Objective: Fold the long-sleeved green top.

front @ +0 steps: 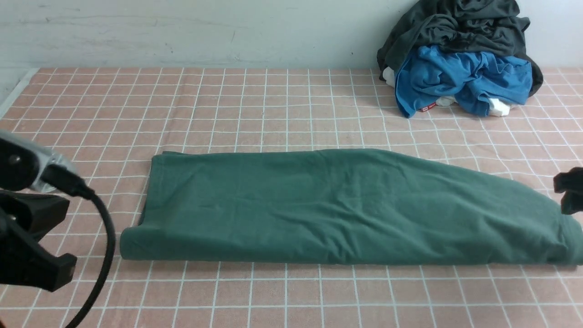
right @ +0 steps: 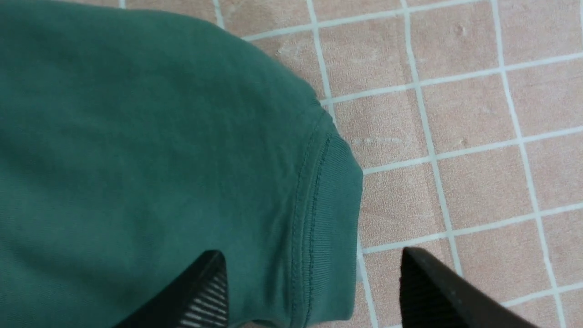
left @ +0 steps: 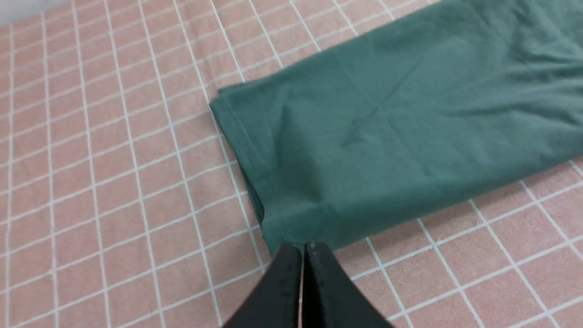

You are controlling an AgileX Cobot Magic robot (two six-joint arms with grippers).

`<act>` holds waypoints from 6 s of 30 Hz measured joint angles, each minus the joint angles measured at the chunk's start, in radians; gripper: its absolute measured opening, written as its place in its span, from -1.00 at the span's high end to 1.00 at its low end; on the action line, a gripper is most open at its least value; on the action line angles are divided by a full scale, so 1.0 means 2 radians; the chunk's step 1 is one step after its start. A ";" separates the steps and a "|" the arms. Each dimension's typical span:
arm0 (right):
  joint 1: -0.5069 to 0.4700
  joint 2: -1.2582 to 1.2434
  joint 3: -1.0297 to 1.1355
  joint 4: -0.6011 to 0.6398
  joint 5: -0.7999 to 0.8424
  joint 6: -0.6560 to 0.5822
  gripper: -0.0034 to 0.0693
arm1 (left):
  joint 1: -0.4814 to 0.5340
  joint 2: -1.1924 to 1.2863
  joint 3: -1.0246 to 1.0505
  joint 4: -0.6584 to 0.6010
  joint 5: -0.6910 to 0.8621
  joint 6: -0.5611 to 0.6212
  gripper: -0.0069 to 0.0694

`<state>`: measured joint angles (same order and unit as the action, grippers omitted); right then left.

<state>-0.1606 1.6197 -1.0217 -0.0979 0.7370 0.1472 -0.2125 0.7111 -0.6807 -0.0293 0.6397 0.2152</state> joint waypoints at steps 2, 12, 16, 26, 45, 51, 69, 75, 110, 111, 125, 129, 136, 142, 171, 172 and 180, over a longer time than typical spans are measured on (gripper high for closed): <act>0.000 0.027 0.000 0.000 -0.008 0.003 -0.63 | 0.000 -0.018 0.000 0.001 0.010 0.001 0.83; 0.000 0.104 0.000 0.002 -0.024 0.013 -0.70 | 0.000 -0.031 0.000 0.001 0.021 0.001 0.83; -0.001 0.104 0.000 0.010 -0.030 0.013 -0.69 | 0.000 -0.031 0.000 0.001 0.021 0.001 0.83; -0.001 0.099 0.000 0.028 -0.029 -0.006 0.29 | 0.000 -0.031 0.000 0.001 0.021 0.001 0.83; 0.105 -0.124 -0.127 -0.045 0.094 -0.026 0.88 | 0.000 -0.031 0.000 0.001 0.021 0.001 0.83; 0.258 -0.085 -0.213 -0.045 0.124 -0.043 0.88 | 0.000 -0.031 0.000 0.001 0.021 0.001 0.83; 0.473 0.241 -0.495 -0.008 0.130 -0.040 0.88 | 0.000 -0.031 0.000 0.001 0.022 0.001 0.83; 0.487 0.301 -0.537 0.015 0.123 -0.036 0.88 | 0.000 -0.031 0.000 0.001 0.022 0.001 0.83; 0.487 0.022 -0.464 0.001 0.257 -0.096 0.70 | 0.000 -0.031 0.000 0.002 0.023 0.001 0.83; 0.487 -0.023 -0.407 0.000 0.237 -0.090 0.79 | 0.000 -0.031 0.000 0.002 0.023 0.001 0.83; 0.487 -0.340 -0.050 0.007 0.060 -0.029 0.94 | 0.000 -0.031 0.000 0.002 0.023 0.001 0.83; 0.487 -0.369 -0.025 0.004 0.067 -0.012 0.94 | 0.000 -0.031 0.000 0.002 0.023 0.001 0.83; 0.487 -0.393 -0.021 -0.019 0.074 -0.008 0.94 | 0.000 -0.031 0.000 0.002 0.023 0.001 0.83; 0.487 -0.417 -0.021 -0.019 0.076 -0.009 0.94 | 0.000 -0.031 0.000 0.002 0.023 0.001 0.83; 0.077 -0.812 0.498 0.049 -0.256 -0.030 0.94 | 0.000 -0.031 0.000 0.001 0.023 0.001 0.83; 0.060 -0.814 0.509 0.046 -0.256 -0.030 0.94 | 0.000 -0.031 0.000 0.001 0.024 0.001 0.83; 0.020 -0.815 0.525 0.035 -0.238 -0.009 0.94 | 0.000 -0.031 0.000 0.001 0.025 0.001 0.83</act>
<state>-0.1211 -0.0107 0.0280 -0.0282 0.2616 0.1299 -0.2125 0.6491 -0.6806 -0.0263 0.6888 0.2165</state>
